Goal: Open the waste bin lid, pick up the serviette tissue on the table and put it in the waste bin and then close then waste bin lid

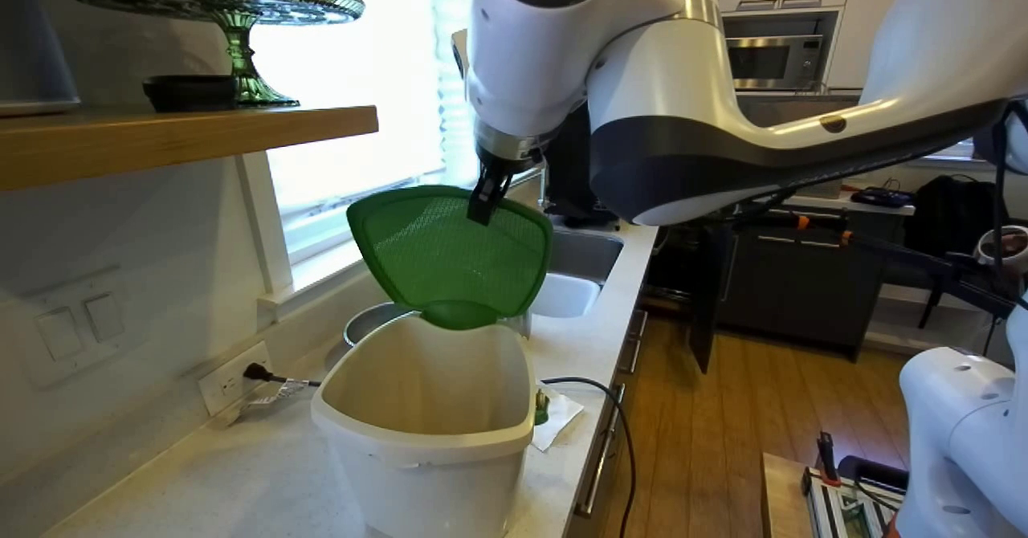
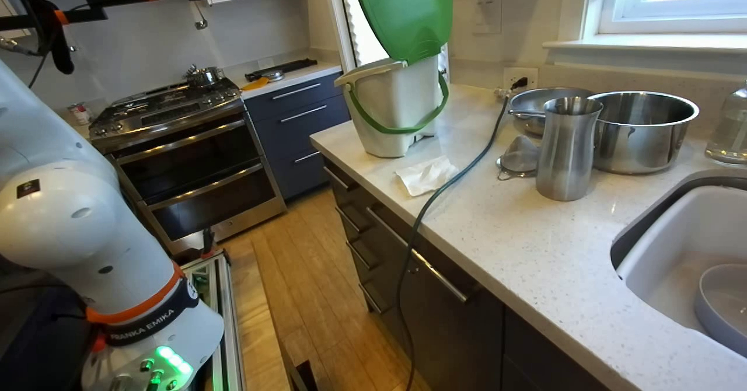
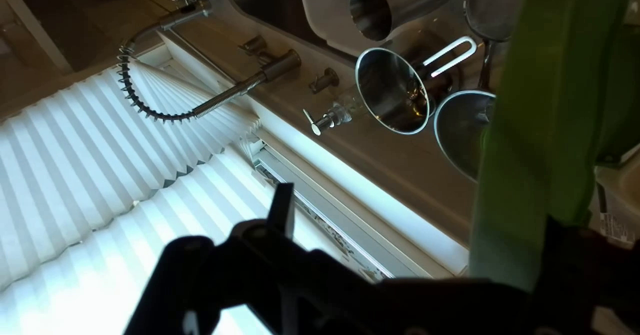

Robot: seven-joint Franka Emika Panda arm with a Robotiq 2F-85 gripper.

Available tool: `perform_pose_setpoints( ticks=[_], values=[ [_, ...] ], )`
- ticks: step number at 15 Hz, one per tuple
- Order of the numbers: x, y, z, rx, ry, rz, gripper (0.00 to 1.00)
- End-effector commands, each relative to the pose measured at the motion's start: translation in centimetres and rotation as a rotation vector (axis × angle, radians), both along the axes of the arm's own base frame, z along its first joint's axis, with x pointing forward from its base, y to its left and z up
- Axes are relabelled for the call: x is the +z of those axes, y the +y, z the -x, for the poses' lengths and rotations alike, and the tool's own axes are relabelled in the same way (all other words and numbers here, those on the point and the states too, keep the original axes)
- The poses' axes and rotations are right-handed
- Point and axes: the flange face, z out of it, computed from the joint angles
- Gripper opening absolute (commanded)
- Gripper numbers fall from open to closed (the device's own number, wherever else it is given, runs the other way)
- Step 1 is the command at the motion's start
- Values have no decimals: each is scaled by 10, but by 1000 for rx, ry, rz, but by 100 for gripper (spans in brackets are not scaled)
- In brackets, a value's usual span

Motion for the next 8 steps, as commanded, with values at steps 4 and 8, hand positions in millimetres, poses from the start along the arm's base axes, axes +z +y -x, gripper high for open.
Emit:
perform_pose_setpoints(
  ticks=[4,8],
  values=[
    [-8,-21,19,31,-68,-60,100],
    [-11,-16,22,59,-100,-111,100]
  ],
)
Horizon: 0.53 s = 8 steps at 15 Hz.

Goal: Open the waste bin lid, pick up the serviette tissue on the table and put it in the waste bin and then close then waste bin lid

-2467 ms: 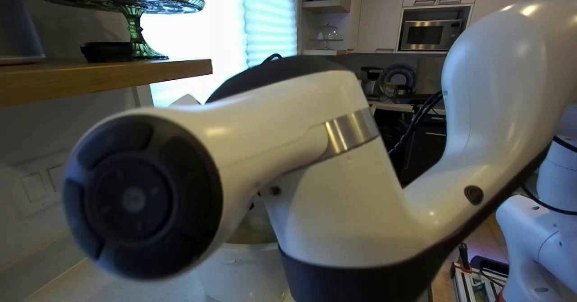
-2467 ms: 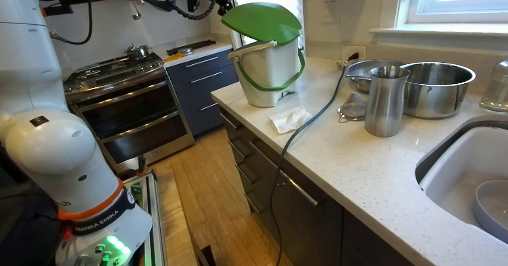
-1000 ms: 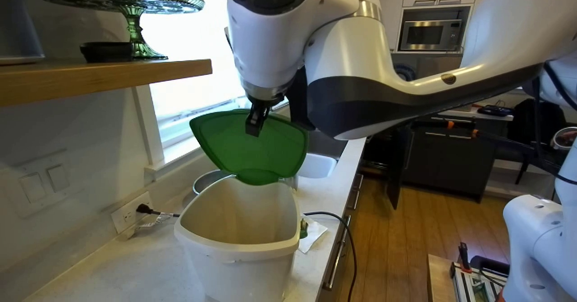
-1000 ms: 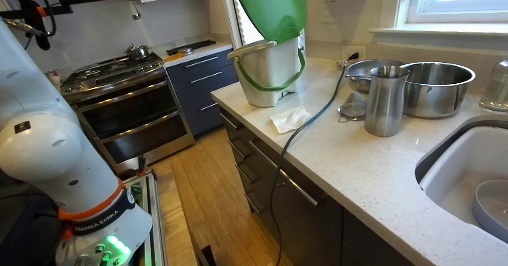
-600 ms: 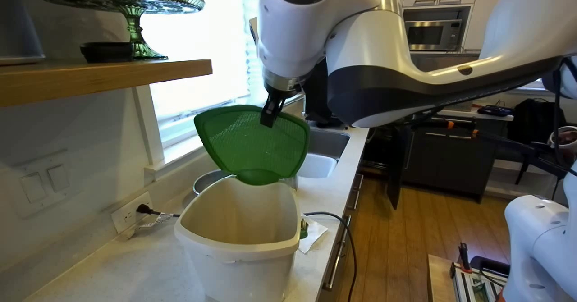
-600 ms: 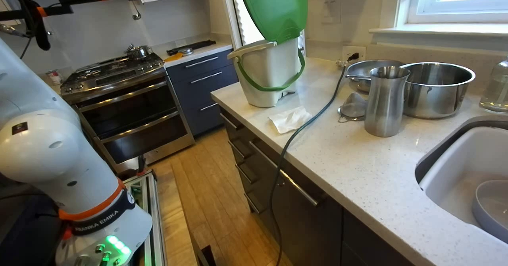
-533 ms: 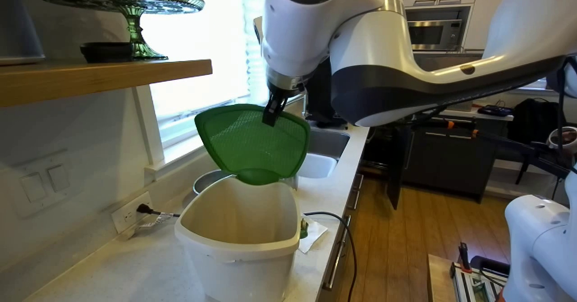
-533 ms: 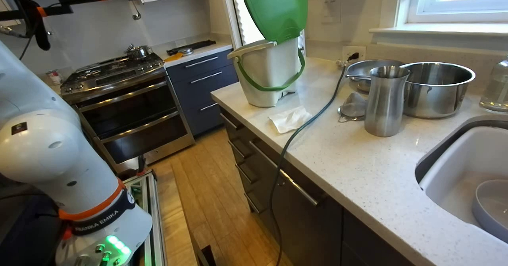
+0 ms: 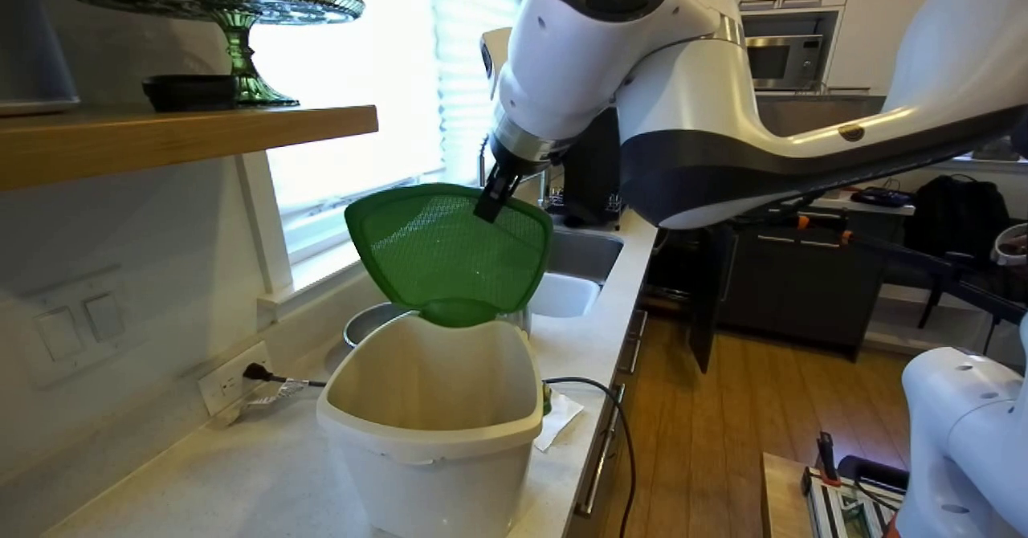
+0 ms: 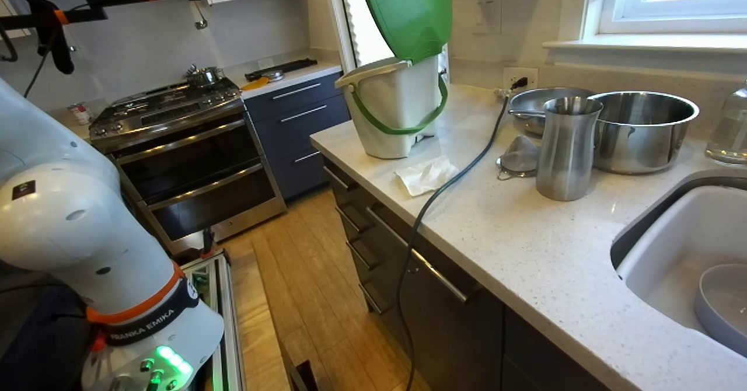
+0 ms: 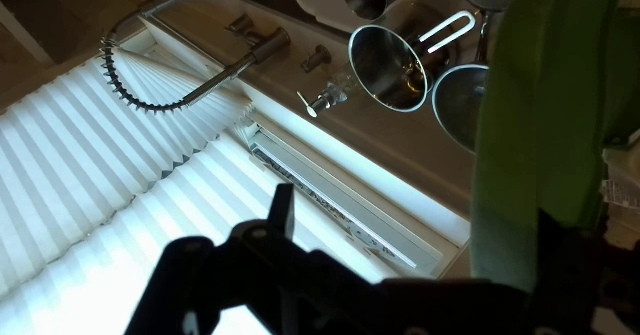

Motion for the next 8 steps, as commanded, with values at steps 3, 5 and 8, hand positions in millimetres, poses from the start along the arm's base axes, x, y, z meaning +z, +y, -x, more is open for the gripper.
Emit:
perform_pose_setpoints(
  ticks=[3,5,8],
  values=[
    [-15,22,17,35,20,-127,100],
    [-23,34,24,37,63,-163,100],
    [-27,42,42,29,108,-204,100]
  ],
)
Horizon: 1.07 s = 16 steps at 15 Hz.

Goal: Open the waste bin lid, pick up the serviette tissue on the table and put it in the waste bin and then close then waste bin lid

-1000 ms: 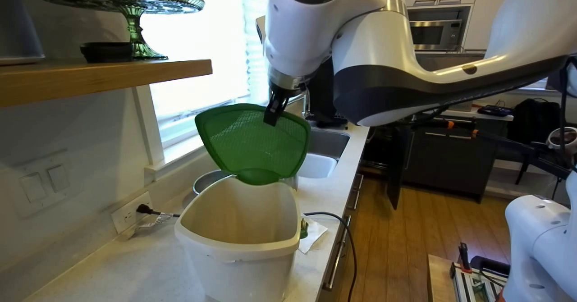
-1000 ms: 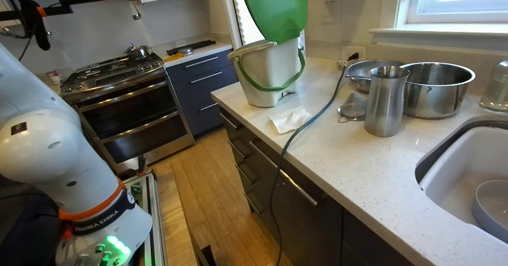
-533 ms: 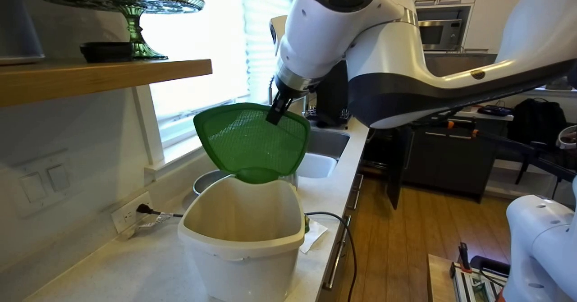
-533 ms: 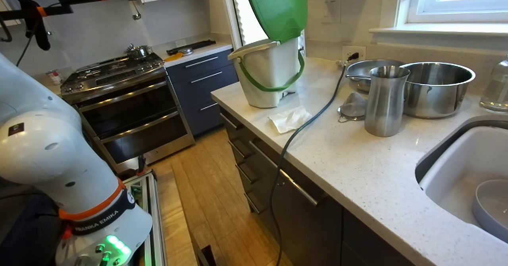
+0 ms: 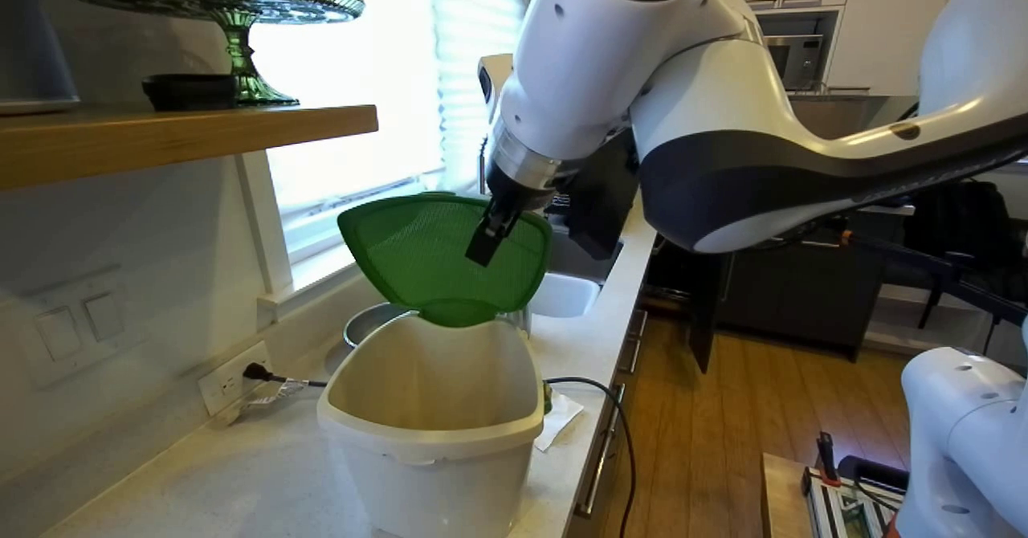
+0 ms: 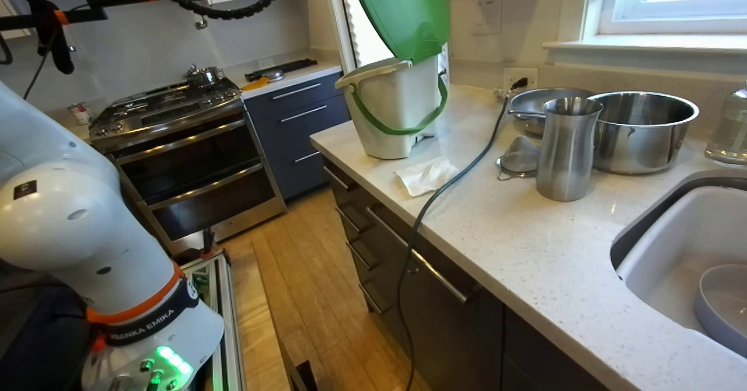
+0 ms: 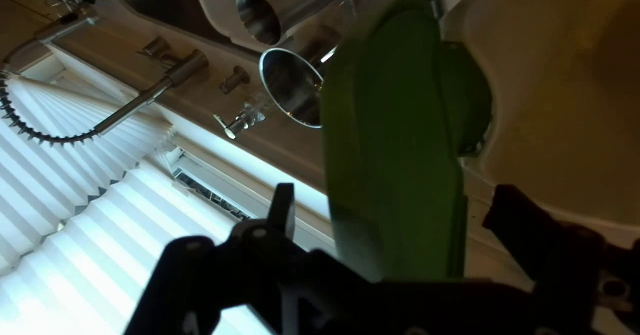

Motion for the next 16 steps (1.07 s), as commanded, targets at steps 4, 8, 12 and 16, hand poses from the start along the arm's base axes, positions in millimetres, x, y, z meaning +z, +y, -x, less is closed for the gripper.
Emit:
perform_pose_setpoints(
  ticks=[4,8,12,16],
  values=[
    [-8,-5,55,-58,117,-114,100],
    [-24,-26,86,-98,176,-200,100],
    [-30,-30,85,-124,178,-212,100],
    [-30,-31,88,-128,170,-207,100]
  ],
)
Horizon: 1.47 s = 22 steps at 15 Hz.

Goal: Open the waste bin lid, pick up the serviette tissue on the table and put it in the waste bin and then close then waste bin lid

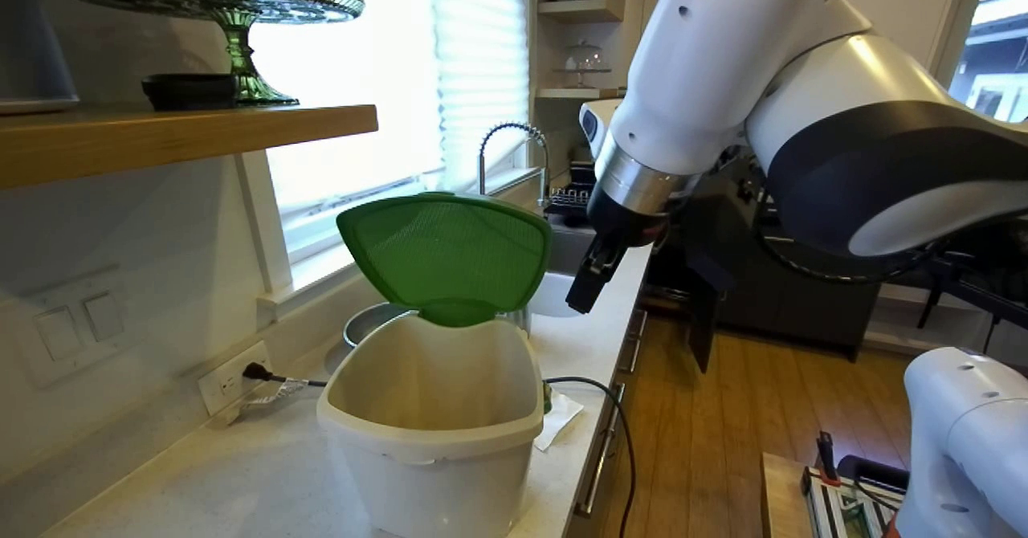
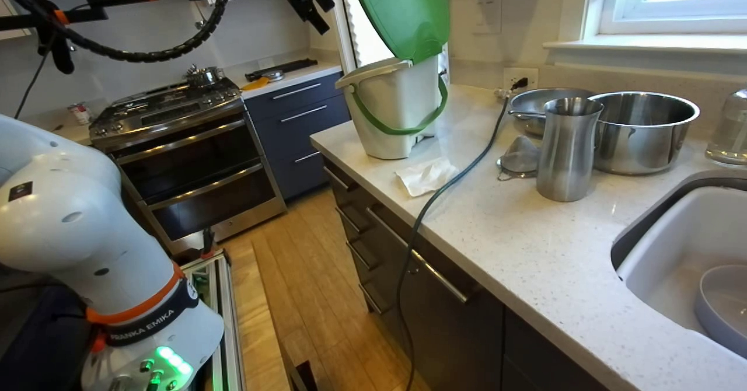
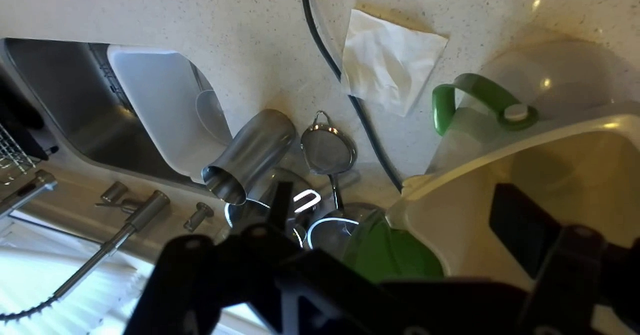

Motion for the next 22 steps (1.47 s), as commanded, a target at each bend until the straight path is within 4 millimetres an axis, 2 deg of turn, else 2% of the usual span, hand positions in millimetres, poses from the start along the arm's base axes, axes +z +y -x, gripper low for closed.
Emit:
perform_pose_setpoints(
  ticks=[1,2,3,6,11,15,18,22],
  values=[
    [1,2,-1,1,1,1,100],
    [1,2,-1,1,0,0,100],
    [-1,-2,-3,71,28,17,100],
    [-23,-33,-14,184,158,-24,100],
    [-70,-109,-16,312,375,-101,100],
    [-109,-162,-17,405,418,-185,100],
    [-137,-182,-19,466,413,-263,100],
    [-170,-186,-30,535,387,-342,100]
  ],
)
